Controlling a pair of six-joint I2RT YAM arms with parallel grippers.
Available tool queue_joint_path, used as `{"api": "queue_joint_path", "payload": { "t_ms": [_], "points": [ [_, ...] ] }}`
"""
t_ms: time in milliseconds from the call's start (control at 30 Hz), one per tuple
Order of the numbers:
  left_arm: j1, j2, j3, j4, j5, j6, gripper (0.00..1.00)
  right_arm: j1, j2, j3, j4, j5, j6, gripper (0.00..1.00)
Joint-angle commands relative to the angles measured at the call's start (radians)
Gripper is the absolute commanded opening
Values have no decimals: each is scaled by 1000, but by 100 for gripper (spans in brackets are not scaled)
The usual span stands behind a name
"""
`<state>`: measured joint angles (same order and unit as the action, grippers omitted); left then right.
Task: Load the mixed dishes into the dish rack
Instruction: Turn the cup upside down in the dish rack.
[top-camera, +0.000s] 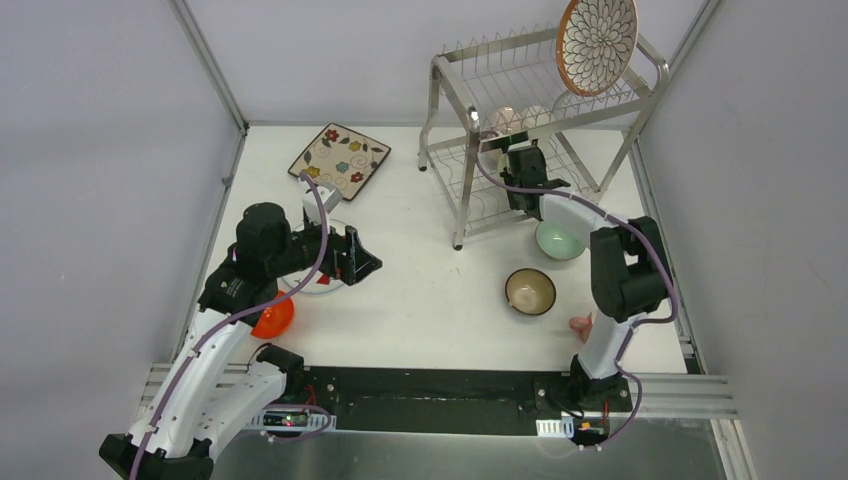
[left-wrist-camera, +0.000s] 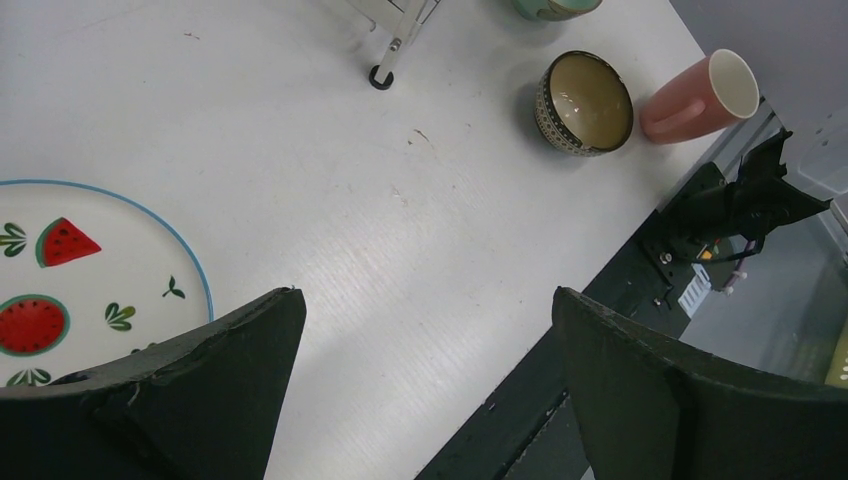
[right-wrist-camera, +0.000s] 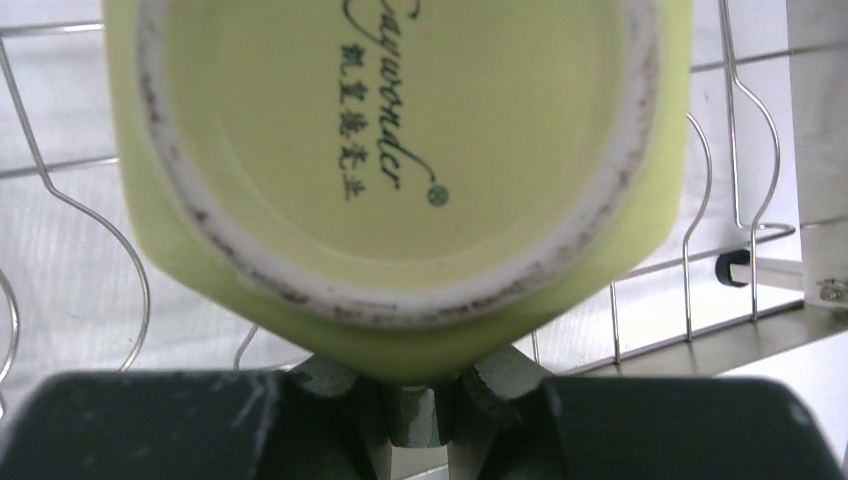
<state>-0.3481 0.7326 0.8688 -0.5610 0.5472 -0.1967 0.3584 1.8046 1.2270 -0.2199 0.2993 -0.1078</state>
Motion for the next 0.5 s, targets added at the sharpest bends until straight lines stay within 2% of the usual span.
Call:
{"api": "queue_joint_path", "payload": {
  "t_ms": [0,467],
  "points": [
    [-12,-12,9,-1,-23,18,99,-12,7,121,97,-38,25,0],
    [-15,2,13,-4,-33,21,99,-18,80,235,74,-164,93,0]
  ]
}}
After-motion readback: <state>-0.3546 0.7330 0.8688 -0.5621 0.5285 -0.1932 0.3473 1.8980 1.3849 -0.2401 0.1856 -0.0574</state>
